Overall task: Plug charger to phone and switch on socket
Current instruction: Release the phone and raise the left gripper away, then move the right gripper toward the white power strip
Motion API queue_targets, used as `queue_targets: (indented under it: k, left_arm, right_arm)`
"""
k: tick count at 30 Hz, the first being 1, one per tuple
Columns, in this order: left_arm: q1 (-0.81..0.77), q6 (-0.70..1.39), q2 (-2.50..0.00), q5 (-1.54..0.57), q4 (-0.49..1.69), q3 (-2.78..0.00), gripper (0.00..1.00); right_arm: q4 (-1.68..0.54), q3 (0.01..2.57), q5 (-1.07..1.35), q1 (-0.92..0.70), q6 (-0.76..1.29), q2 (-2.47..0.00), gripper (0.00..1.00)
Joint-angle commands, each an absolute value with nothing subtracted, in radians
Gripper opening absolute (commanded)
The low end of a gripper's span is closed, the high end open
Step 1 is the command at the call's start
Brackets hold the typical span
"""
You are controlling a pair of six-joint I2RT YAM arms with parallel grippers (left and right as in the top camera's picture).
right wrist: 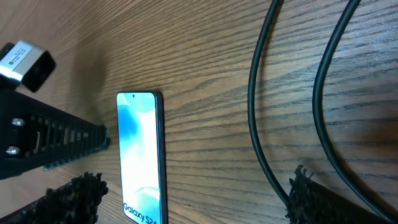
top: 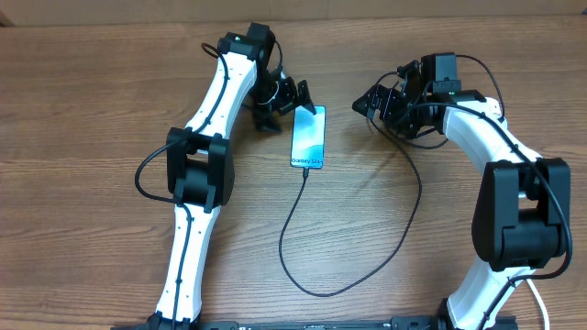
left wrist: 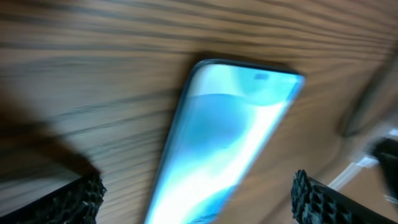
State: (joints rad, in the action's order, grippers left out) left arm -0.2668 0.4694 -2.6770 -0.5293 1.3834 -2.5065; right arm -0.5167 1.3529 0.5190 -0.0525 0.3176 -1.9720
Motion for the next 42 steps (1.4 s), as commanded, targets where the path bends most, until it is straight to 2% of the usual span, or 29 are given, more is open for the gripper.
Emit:
queue_targets:
  k: [1, 11, 19, 42]
  left_arm:
    - [-0.26, 0.367, -2.678, -0.304, 1.43, -2.603, 0.99]
    - [-0.269, 0.337, -2.481, 0.016, 1.658, -2.835, 1.0]
    - [-0.271, 0.337, -2.339, 0.018, 1.689, -2.846, 1.0]
    - [-0.269, 0.337, -2.339, 0.018, 1.689, -2.841, 1.0]
  right_arm:
    - [-0.514, 1.363, 0.512, -0.049, 0.312, -1.96, 0.97]
    - [-0.513, 1.363, 0.505, -0.049, 0.313, -1.96, 0.97]
    - [-0.511, 1.363, 0.505, -0.049, 0.313, -1.96, 1.0]
    - [-0.511, 1.363, 0.505, -0.049, 0.313, -1.96, 1.0]
